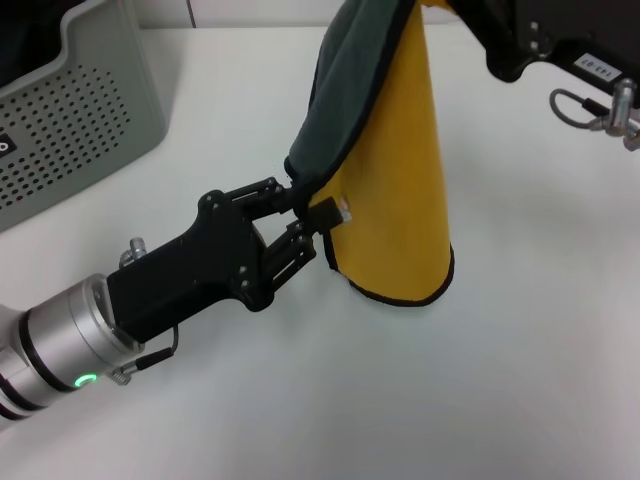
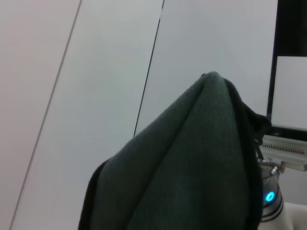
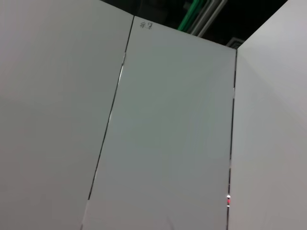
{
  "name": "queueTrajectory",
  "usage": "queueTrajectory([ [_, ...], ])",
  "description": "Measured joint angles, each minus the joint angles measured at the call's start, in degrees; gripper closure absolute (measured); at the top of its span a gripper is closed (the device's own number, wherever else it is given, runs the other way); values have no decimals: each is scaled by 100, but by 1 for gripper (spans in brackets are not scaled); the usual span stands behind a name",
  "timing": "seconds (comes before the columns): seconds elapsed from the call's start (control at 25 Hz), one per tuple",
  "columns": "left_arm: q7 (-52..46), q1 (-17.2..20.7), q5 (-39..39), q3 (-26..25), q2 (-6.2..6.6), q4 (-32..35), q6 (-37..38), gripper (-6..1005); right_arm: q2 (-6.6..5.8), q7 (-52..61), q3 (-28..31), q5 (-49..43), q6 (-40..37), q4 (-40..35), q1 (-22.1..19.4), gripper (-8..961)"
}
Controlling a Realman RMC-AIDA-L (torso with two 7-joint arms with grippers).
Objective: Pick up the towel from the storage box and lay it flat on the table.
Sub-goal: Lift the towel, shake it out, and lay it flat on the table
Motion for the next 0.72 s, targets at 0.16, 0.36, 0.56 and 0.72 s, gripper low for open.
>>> queueTrajectory([
  [0.16,165,8,-26,-24,0,-83,40,707,2,14,41,0,7,-1,-35,937],
  [0.36,188,44,-175,-20,1,-94,131,709,9,17,42,0,88,43,-46,935],
  [0.56,221,64,-177,-25,1,-98,269,709,19,22,38,1,133,49,-52,933],
  [0.72,240,83,-166,1,0,-99,271,710,20,26,40,1,130,49,-55,932],
])
